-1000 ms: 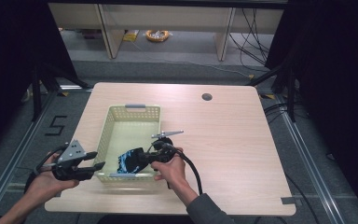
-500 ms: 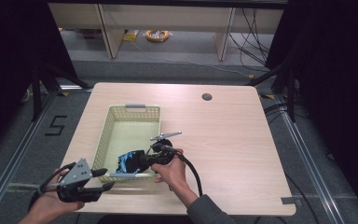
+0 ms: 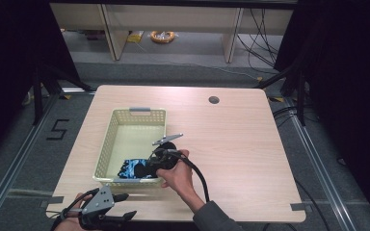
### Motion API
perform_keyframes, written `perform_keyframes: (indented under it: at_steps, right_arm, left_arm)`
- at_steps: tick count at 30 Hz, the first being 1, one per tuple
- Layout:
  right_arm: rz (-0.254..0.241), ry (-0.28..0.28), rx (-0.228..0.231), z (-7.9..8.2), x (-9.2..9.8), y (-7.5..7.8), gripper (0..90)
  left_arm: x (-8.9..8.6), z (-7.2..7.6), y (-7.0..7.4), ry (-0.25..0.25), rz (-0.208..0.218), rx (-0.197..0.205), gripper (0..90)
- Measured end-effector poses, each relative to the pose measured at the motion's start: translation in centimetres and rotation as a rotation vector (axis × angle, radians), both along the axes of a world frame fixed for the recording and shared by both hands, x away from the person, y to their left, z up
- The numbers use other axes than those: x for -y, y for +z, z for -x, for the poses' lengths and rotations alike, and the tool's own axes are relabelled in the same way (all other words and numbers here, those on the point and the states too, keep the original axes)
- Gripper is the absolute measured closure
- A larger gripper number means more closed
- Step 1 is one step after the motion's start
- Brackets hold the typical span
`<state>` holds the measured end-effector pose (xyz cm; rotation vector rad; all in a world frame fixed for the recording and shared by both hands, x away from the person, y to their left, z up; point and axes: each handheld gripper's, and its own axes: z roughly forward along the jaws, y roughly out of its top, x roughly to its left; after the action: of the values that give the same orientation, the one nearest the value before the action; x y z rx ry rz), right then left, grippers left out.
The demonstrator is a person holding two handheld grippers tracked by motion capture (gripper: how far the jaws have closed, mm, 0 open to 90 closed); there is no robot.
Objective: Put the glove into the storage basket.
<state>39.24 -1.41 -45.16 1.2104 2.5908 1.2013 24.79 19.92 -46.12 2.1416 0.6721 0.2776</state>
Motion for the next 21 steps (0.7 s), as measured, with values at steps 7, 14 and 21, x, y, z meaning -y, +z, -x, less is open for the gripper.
perform_keyframes:
  at_steps: [7,14,21]
  right_arm:
    - [-0.04,0.037,0.035,0.1,0.7,1.5,63.9]
    - [-0.063,0.056,0.062,0.6,1.4,1.9,56.0]
    - [-0.086,0.058,0.119,1.3,2.8,2.1,49.9]
  left_arm:
    - [0.2,-0.1,-2.0,0.051,0.04,-0.031,35.7]
    - [0.0,-0.4,-2.4,0.094,0.047,-0.01,28.7]
    - [-0.3,-0.6,-2.8,0.109,0.071,-0.01,25.8]
